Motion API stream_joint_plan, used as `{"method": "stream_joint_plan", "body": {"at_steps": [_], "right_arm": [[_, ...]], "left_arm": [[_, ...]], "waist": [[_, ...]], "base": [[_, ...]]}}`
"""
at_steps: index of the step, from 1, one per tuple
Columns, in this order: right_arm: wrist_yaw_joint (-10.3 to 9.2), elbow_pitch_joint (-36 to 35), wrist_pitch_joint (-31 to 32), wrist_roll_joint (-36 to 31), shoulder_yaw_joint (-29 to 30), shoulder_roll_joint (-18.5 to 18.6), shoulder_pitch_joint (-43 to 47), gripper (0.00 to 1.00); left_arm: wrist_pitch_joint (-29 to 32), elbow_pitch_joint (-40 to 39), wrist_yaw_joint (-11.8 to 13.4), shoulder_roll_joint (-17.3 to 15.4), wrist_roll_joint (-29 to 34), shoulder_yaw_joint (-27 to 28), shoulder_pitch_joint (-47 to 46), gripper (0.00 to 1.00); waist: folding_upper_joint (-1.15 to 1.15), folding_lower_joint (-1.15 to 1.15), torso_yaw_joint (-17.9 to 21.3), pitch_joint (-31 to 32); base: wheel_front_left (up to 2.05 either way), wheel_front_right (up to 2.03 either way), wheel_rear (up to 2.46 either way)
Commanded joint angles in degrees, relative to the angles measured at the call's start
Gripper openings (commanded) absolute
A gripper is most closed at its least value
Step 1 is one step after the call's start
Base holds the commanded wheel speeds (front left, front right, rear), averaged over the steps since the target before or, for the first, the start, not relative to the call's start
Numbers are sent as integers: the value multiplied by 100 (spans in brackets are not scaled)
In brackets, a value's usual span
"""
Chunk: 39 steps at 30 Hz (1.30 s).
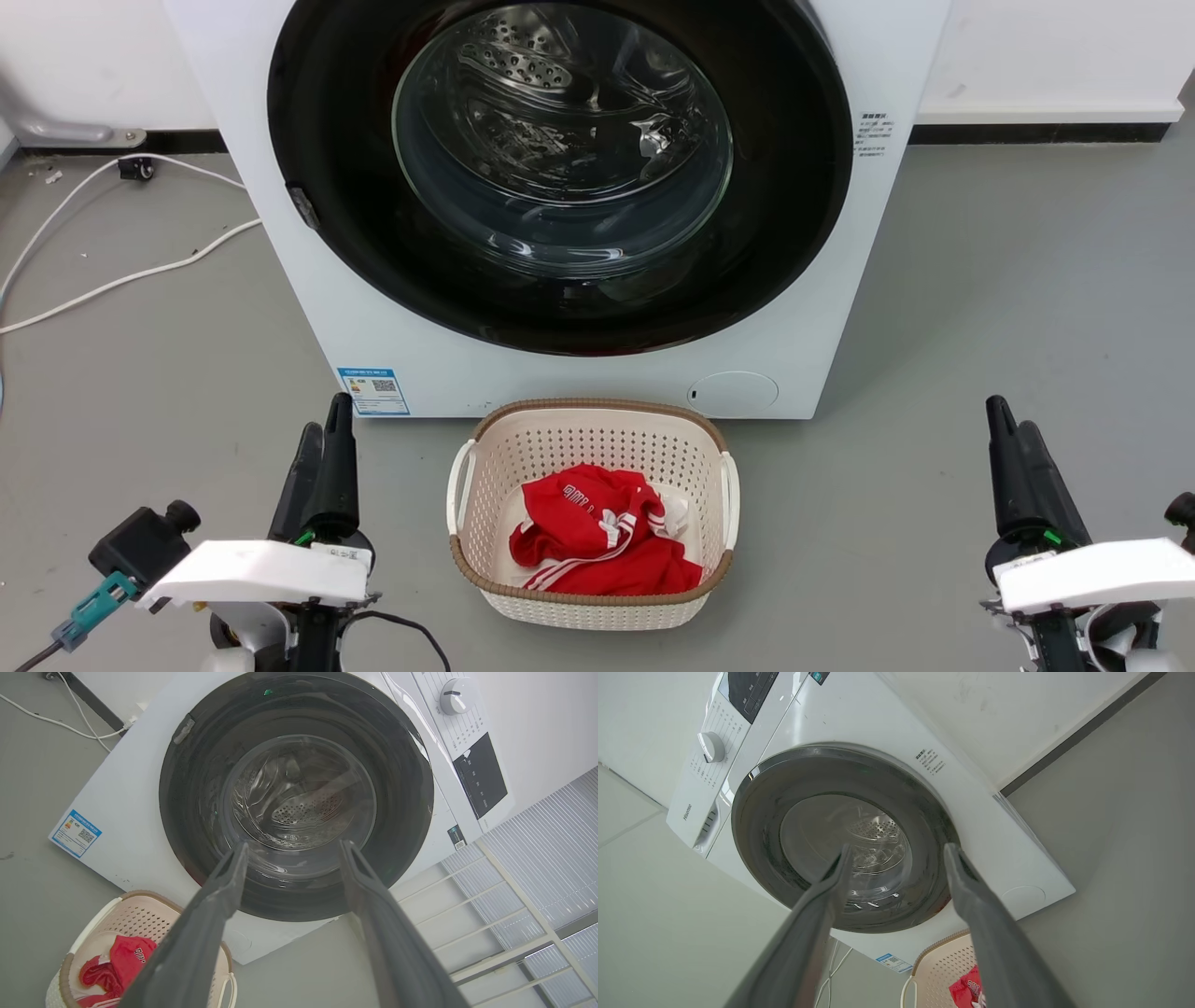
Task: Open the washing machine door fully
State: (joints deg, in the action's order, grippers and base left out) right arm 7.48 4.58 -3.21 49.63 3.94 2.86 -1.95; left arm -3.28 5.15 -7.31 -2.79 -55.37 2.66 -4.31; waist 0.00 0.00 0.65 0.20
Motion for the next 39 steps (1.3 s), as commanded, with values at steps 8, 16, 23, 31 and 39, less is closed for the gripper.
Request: {"method": "stream_joint_plan", "body": {"at_steps": [8,16,23,31,39], "right_arm": [[2,-94,-134,-1038,-33,13,29,100],[1,-133,-264,-1761,-79,12,58,100],[1,-218,-345,-2279,-167,10,86,100],[1,-247,-267,-2732,-200,9,131,100],[1,-255,-284,-3202,-215,8,176,100]], "left_arm": [[-180,-123,-16,-34,881,-80,-25,100],[-323,-121,-12,-37,1636,-90,8,100],[-437,-143,18,-35,2197,-129,49,100],[-564,-148,75,-31,2737,-180,99,100],[-673,-95,155,-28,3210,-194,125,100]], "waist": [[0,0,27,-1],[0,0,54,2],[0,0,68,12],[0,0,74,18],[0,0,88,16]], "base": [[0,0,0],[0,0,0],[0,0,0],[0,0,0],[0,0,0]]}}
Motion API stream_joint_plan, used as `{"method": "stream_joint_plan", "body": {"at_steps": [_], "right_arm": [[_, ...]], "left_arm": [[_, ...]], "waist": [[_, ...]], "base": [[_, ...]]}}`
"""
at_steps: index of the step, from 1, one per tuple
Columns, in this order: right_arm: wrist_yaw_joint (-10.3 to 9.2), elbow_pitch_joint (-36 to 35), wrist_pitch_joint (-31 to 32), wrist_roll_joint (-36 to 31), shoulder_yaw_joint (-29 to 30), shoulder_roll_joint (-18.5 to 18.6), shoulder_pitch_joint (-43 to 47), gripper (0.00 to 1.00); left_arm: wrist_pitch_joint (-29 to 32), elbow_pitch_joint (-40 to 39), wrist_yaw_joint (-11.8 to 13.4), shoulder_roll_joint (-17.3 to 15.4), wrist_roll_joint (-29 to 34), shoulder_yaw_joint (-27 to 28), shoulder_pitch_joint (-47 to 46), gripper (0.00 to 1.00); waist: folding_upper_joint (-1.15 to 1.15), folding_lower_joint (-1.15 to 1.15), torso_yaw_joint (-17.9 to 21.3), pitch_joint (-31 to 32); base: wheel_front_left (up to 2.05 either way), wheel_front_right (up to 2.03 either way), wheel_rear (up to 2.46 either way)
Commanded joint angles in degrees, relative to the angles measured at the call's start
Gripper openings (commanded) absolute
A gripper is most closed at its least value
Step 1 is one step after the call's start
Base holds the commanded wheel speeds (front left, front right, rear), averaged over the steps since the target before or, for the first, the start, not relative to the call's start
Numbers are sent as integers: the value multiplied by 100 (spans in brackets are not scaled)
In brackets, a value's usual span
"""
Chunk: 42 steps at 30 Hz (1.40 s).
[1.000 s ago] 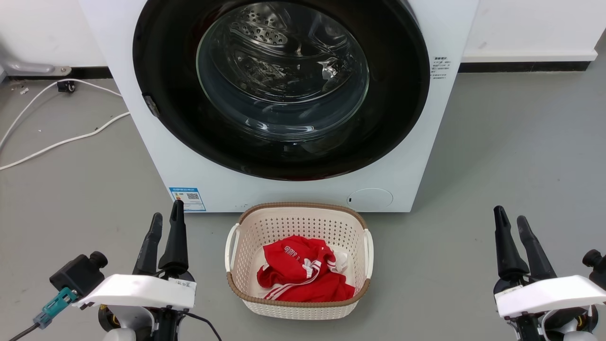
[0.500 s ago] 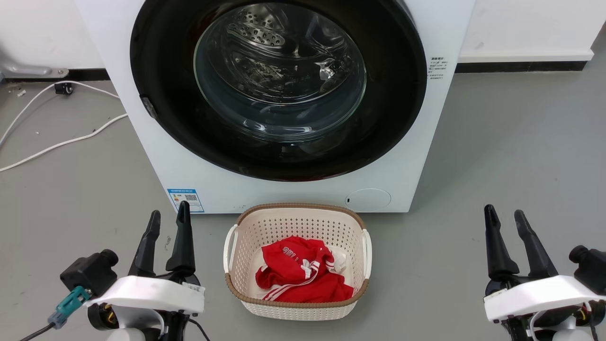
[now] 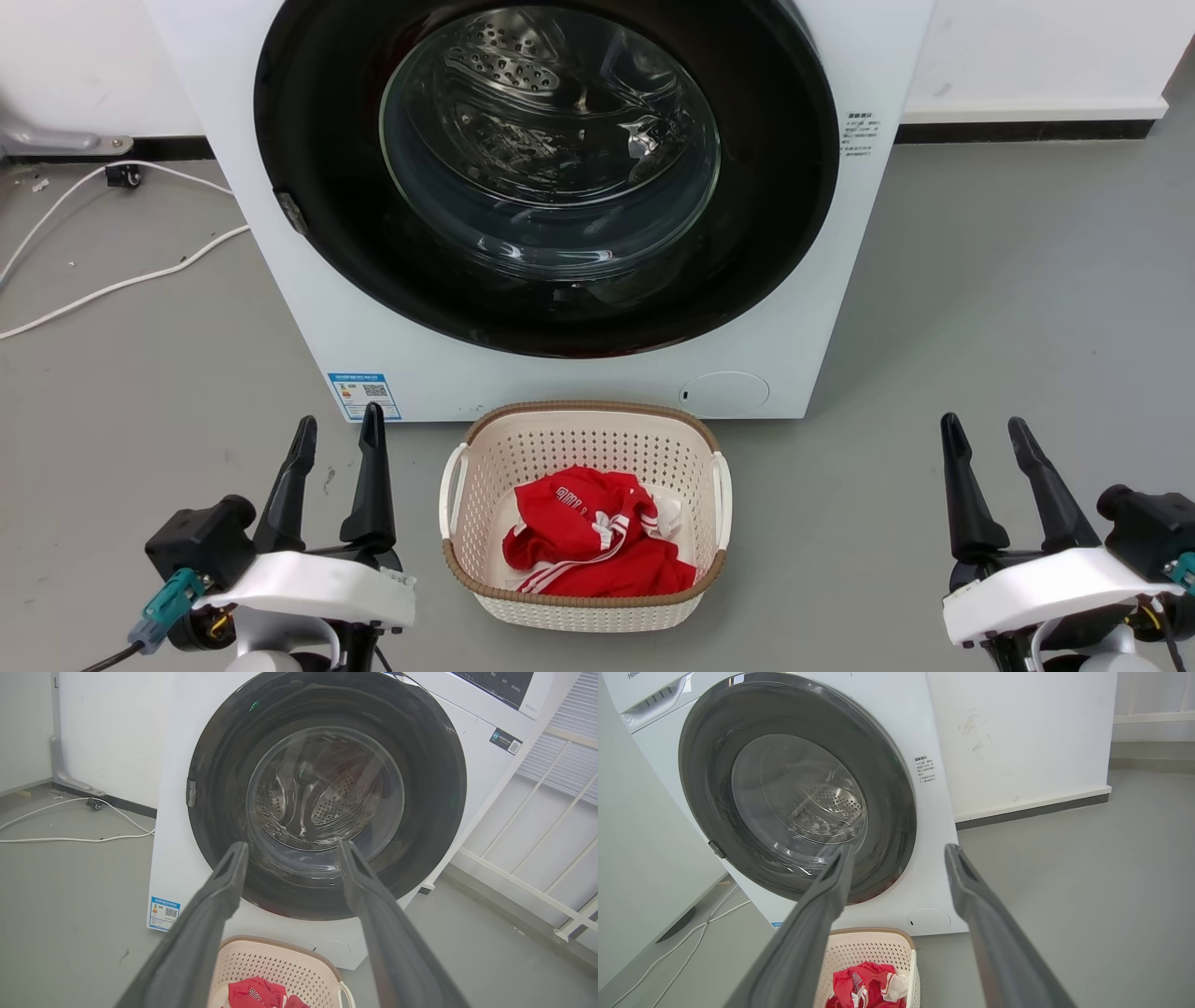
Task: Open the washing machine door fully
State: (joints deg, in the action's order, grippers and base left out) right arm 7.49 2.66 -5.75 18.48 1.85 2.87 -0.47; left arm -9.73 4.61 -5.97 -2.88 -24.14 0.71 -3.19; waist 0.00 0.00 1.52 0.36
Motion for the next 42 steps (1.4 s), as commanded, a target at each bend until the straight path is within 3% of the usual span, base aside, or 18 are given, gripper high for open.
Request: {"method": "stream_joint_plan", "body": {"at_steps": [1,42], "right_arm": [[0,-60,-32,-139,-10,7,31,100],[-1,-70,-296,-1676,-137,1,144,100]], "left_arm": [[-42,-38,32,-18,147,-2,13,100],[-525,-58,252,-54,2175,-139,206,100]], "waist": [[0,0,2,-1],[0,0,51,64]], "base": [[0,0,0],[0,0,0]]}}
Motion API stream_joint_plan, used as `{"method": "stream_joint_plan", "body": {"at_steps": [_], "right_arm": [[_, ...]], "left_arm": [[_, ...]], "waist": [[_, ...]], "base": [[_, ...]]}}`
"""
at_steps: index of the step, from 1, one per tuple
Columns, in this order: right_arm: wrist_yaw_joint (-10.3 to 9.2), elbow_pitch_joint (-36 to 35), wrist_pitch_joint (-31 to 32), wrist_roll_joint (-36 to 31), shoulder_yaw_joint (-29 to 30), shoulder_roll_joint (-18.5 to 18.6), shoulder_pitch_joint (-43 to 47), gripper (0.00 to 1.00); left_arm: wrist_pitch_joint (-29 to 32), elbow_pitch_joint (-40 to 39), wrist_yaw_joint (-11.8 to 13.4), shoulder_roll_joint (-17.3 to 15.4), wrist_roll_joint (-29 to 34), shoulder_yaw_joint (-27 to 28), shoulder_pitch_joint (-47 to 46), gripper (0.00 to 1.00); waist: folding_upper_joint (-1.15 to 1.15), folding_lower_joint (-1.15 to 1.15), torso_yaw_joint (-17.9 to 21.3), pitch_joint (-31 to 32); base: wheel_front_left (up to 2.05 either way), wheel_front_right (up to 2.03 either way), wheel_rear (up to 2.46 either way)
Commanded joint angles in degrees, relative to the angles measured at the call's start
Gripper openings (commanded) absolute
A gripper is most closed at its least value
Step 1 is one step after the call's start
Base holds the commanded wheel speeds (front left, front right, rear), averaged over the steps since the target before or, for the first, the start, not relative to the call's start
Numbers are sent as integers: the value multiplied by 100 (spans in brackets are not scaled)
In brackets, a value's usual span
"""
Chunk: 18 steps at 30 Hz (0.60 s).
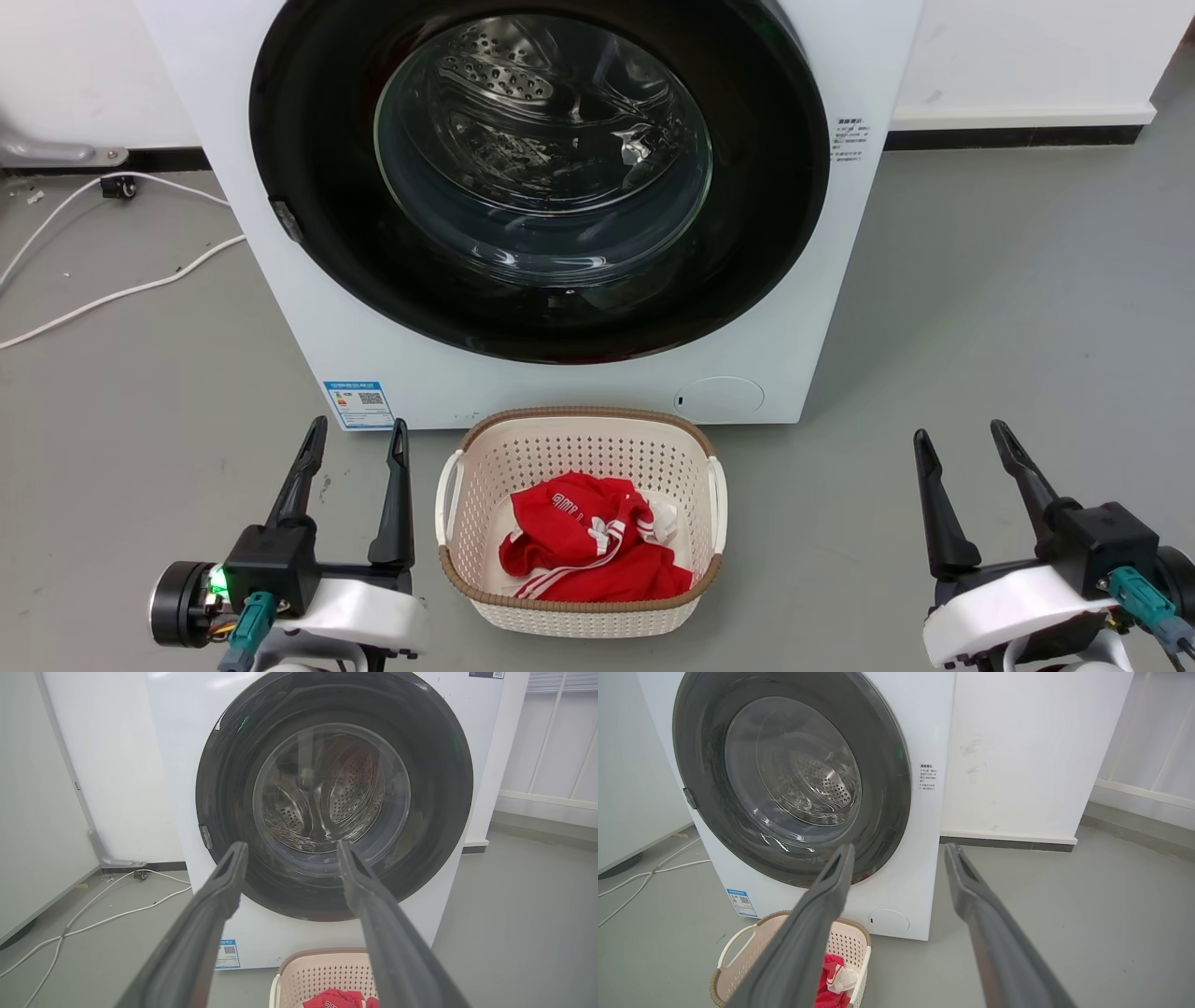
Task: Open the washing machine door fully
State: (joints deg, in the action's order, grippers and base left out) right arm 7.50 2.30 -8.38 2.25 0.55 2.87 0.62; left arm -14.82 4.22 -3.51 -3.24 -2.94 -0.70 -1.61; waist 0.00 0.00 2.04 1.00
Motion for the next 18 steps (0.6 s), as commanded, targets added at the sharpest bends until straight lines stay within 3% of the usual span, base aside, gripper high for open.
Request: {"method": "stream_joint_plan", "body": {"at_steps": [1,14,15,16,17,18], "right_arm": [[-2,-34,-35,-65,-8,1,33,100],[-2,23,-44,-49,-6,1,-14,100],[-2,37,-25,5,-11,1,-9,89],[-2,38,-10,6,-14,1,-10,30],[-2,37,-10,25,-8,1,-16,0],[-2,41,-19,51,-8,1,-19,0]], "left_arm": [[-27,-13,12,-18,88,5,47,100],[-41,61,39,7,-10,56,37,100],[-41,65,37,8,-17,56,33,100],[-41,67,34,9,-16,60,28,100],[-41,70,32,10,-19,61,22,100],[-41,75,31,10,-21,63,15,100]], "waist": [[0,0,0,-2],[0,0,2,-15],[0,0,2,-16],[0,0,2,-16],[0,0,2,-17],[0,0,2,-18]], "base": [[0,0,0],[0,0,0],[0,0,0],[0,0,0],[0,0,0],[0,0,0]]}}
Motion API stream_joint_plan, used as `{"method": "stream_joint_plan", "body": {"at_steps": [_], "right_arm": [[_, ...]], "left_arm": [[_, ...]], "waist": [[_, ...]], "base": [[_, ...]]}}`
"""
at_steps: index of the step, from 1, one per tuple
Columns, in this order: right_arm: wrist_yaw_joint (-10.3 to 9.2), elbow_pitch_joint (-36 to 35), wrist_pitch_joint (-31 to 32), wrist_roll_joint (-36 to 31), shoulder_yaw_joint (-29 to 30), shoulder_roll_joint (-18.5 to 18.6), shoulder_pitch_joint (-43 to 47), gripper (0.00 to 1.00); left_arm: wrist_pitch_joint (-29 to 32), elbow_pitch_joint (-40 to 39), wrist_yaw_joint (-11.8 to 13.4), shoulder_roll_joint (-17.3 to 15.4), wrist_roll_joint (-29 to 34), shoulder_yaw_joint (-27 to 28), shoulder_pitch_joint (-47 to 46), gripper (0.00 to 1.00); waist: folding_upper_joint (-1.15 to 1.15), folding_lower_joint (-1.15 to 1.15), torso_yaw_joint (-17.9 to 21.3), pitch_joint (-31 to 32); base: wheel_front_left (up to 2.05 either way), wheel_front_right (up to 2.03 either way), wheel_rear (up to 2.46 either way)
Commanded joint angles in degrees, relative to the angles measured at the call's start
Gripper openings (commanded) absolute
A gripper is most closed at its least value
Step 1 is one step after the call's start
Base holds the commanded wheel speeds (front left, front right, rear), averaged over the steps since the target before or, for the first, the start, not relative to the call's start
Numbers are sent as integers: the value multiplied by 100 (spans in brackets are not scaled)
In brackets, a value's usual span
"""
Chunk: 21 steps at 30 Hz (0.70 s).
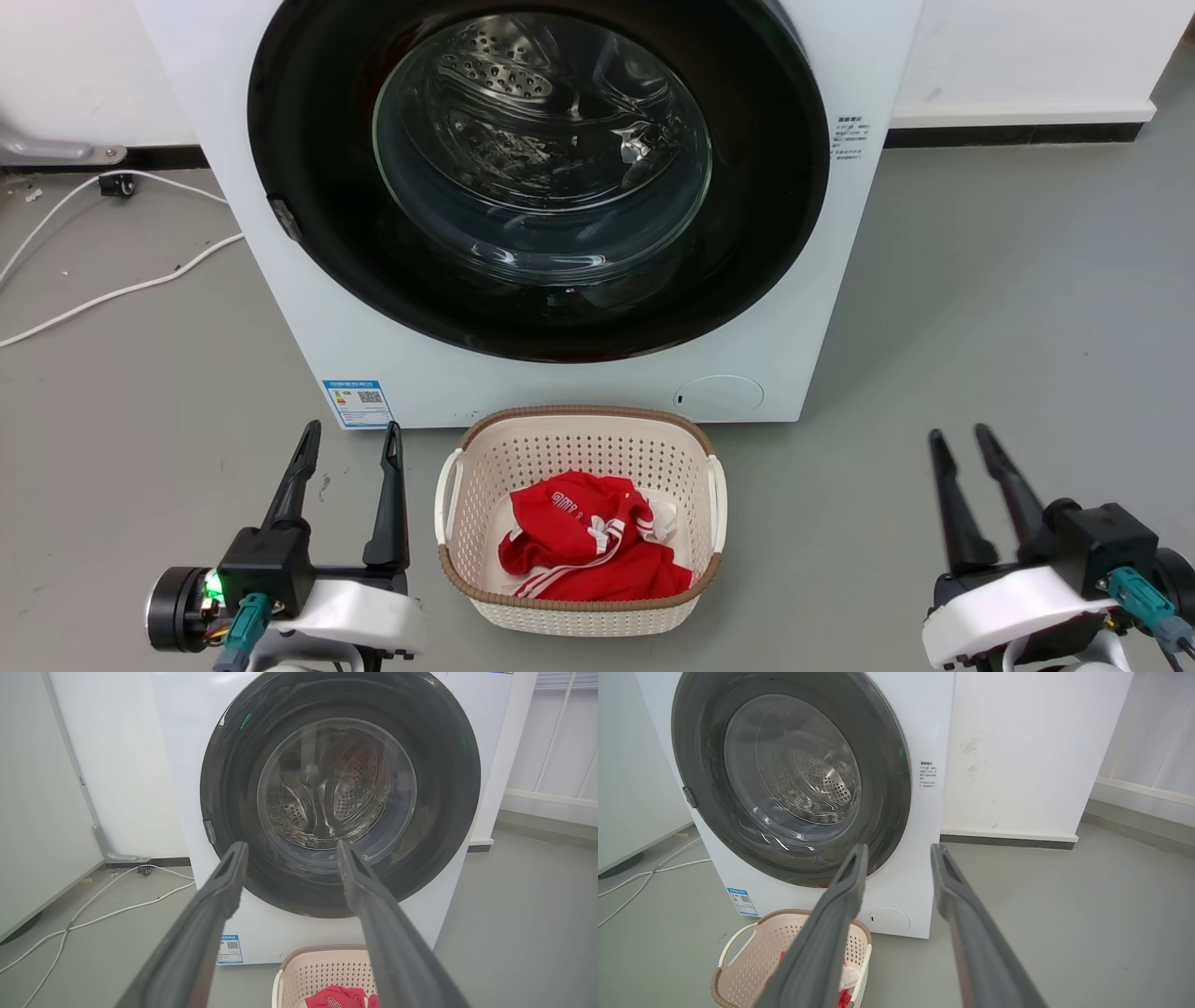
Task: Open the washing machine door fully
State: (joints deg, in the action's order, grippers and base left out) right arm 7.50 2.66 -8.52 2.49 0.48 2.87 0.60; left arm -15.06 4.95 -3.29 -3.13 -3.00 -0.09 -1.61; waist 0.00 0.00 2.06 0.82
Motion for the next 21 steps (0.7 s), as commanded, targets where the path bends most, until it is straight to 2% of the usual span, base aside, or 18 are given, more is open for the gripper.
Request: {"method": "stream_joint_plan", "body": {"at_steps": [1,4,7,10,17,21], "right_arm": [[-2,12,-7,33,-3,1,-18,0],[-2,7,-67,167,3,1,-35,0],[-2,49,-186,958,-9,1,-42,0],[-2,181,-365,2603,-40,-1,-107,0],[-1,463,-627,6913,-125,3,-400,0],[-1,635,-654,8245,102,2,-760,0]], "left_arm": [[-17,5,9,-1,-11,5,8,100],[-17,11,9,2,-6,11,-15,100],[-17,16,18,5,-8,21,-26,100],[-17,27,20,6,-10,38,-31,100],[-17,9,33,11,-21,64,-19,100],[-16,-15,33,13,-64,88,-60,100]], "waist": [[0,0,0,-1],[0,0,0,-8],[0,0,2,-14],[0,0,8,-15],[0,0,27,-33],[0,0,31,-82]], "base": [[0,0,0],[0,0,0],[0,0,0],[0,0,0],[0,0,0],[0,0,0]]}}
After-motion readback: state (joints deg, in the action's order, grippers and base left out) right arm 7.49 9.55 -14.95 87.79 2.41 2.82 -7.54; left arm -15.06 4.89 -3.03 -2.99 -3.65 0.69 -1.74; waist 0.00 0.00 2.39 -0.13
